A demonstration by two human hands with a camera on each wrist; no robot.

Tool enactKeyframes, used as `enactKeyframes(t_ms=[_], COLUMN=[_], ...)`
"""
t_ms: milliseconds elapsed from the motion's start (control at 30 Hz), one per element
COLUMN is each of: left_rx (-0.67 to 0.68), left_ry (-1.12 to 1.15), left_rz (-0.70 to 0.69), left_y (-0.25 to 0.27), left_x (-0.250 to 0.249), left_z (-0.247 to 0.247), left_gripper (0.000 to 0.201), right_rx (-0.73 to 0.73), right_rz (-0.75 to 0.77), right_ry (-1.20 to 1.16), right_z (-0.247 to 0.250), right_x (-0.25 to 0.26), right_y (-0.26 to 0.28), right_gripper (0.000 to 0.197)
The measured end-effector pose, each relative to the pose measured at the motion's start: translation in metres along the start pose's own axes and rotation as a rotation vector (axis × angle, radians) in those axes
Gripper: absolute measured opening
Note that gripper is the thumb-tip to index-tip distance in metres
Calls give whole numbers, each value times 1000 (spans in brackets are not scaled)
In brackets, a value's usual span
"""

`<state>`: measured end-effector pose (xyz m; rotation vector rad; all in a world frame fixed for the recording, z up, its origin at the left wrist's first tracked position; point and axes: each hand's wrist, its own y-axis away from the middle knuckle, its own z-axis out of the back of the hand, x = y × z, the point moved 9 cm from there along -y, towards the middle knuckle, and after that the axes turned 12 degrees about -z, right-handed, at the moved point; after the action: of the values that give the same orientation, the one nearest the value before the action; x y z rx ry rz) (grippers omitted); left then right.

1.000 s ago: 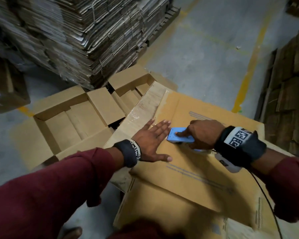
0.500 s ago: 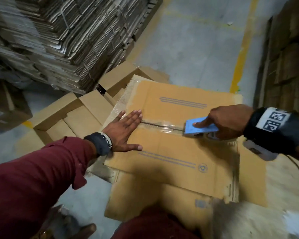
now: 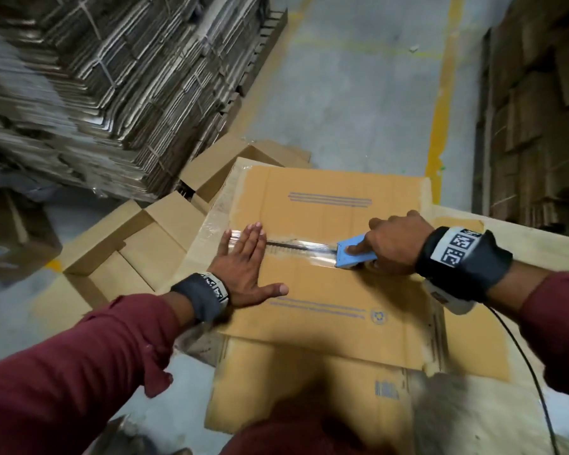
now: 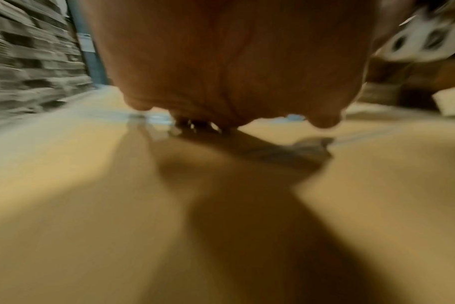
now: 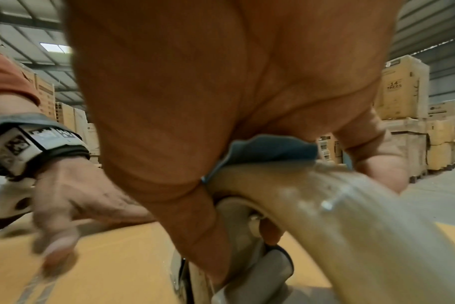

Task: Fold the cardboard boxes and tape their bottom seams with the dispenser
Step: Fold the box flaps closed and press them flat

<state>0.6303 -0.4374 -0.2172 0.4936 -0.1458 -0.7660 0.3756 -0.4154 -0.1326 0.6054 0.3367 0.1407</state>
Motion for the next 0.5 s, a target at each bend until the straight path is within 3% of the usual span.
enactKeyframes(t_ms=[100, 233, 333, 500], left_rx=[55, -3, -7, 42], left_ry=[146, 223, 151, 126], left_rz=[-73, -151, -97, 74], left_y=[-28, -64, -65, -35], left_x=[-76, -144, -125, -47], left_z=[4, 13, 9, 1], left_gripper=[136, 131, 121, 119], right_rx=[-25, -65, -69, -75], right_rz=[16, 15, 36, 55], right_ry=[4, 3, -15, -27], right_z=[-2, -3, -7, -9], right_x=[0, -8, -12, -9], right_y=[2, 3, 4, 1], right_gripper=[49, 47, 47, 46])
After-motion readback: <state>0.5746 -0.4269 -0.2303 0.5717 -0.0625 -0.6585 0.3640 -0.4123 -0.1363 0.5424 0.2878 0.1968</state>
